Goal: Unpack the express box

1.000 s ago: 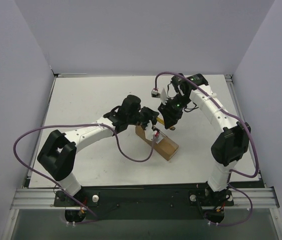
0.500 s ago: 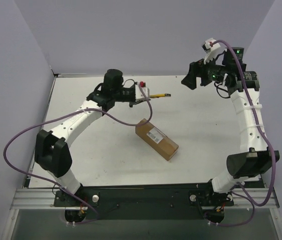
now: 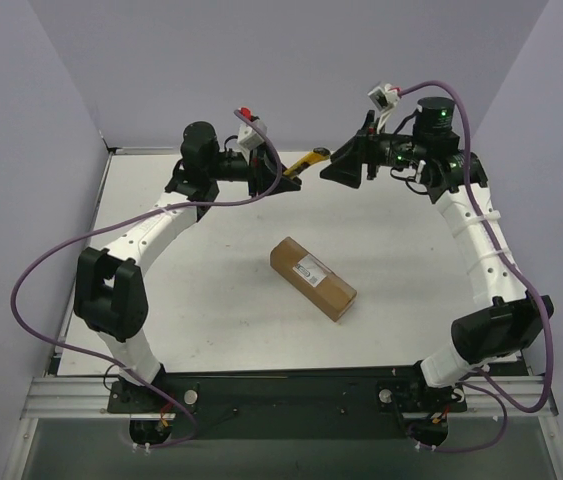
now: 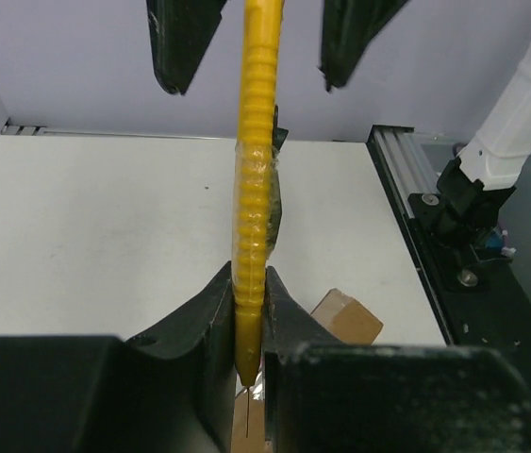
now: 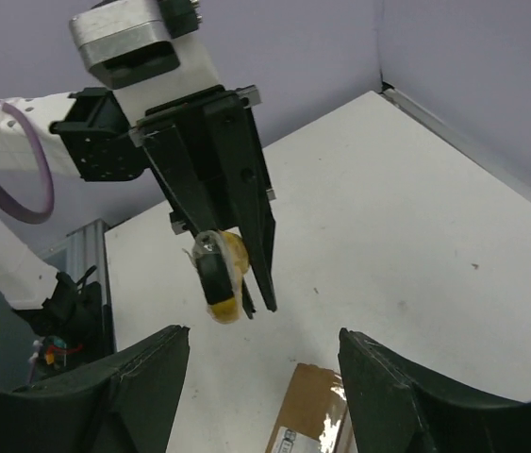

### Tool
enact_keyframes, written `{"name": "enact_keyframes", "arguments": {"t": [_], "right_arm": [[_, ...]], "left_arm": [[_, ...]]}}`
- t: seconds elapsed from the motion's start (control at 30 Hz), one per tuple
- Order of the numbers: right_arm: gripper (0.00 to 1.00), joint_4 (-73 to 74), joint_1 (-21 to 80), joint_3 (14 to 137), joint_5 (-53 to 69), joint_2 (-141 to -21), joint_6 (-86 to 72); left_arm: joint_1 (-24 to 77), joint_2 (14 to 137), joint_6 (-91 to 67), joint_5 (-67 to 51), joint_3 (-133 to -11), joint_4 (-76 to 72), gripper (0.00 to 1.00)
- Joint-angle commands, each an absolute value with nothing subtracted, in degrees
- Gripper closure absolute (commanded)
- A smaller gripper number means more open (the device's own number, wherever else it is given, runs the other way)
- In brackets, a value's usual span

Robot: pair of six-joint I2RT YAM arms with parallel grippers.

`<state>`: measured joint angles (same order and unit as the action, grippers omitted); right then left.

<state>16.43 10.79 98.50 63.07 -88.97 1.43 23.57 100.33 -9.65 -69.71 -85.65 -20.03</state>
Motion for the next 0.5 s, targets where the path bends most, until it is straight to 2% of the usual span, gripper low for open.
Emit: {"name": "enact_keyframes", "arguments": {"t": [0.0, 0.23, 0.47], "right_arm": [[0.35, 11.3, 13.9, 98.9, 68.2, -88.8, 0.6], [0.38, 11.3, 17.0, 99.1, 66.7, -89.5, 1.1], [0.46, 10.9, 18.5, 101.7, 65.0, -91.6, 2.2]], "left_arm": [[23.6, 99.8, -20.6, -71.8, -85.7, -29.8, 1.0], [24.1, 100.3, -22.9, -71.6, -86.0, -31.5, 1.0], [24.6, 100.9, -24.2, -72.1, -86.6, -31.4, 1.0]]}}
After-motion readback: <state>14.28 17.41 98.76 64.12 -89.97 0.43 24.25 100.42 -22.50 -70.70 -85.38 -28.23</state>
